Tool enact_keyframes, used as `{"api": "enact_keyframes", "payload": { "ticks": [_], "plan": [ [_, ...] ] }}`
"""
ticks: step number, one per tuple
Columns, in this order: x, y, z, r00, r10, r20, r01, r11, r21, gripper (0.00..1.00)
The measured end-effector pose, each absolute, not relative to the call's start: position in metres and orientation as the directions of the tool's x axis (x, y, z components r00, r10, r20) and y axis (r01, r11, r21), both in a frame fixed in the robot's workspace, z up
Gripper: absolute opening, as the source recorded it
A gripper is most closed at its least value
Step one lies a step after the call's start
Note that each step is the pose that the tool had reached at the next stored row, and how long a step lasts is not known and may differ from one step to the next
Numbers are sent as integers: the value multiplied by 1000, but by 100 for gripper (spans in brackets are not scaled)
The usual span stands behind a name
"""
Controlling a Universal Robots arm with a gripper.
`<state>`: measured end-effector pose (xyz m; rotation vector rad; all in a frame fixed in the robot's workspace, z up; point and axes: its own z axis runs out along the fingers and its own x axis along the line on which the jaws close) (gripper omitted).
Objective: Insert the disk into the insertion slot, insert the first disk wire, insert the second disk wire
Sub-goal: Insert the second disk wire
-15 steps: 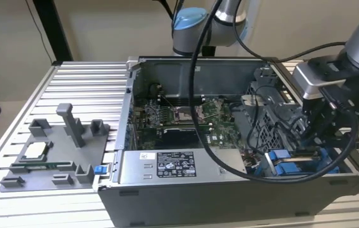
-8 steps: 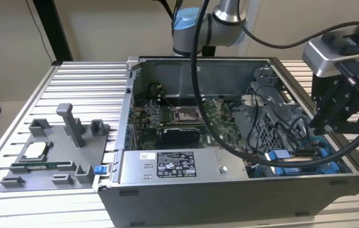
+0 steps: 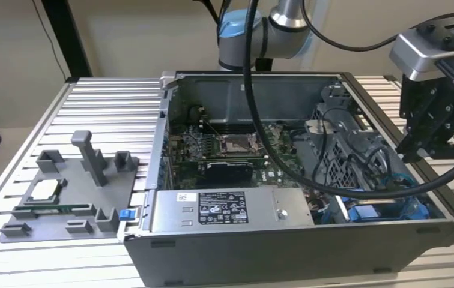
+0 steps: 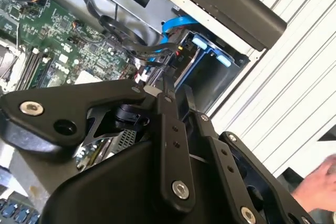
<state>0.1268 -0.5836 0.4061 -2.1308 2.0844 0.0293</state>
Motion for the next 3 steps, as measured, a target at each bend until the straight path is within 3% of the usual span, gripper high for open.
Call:
{"api": "enact_keyframes", "payload": {
  "ticks": [3],
  "plan": [
    [127,-584,406,28,-992,-125,-995,-16,-101,100]
  ]
}}
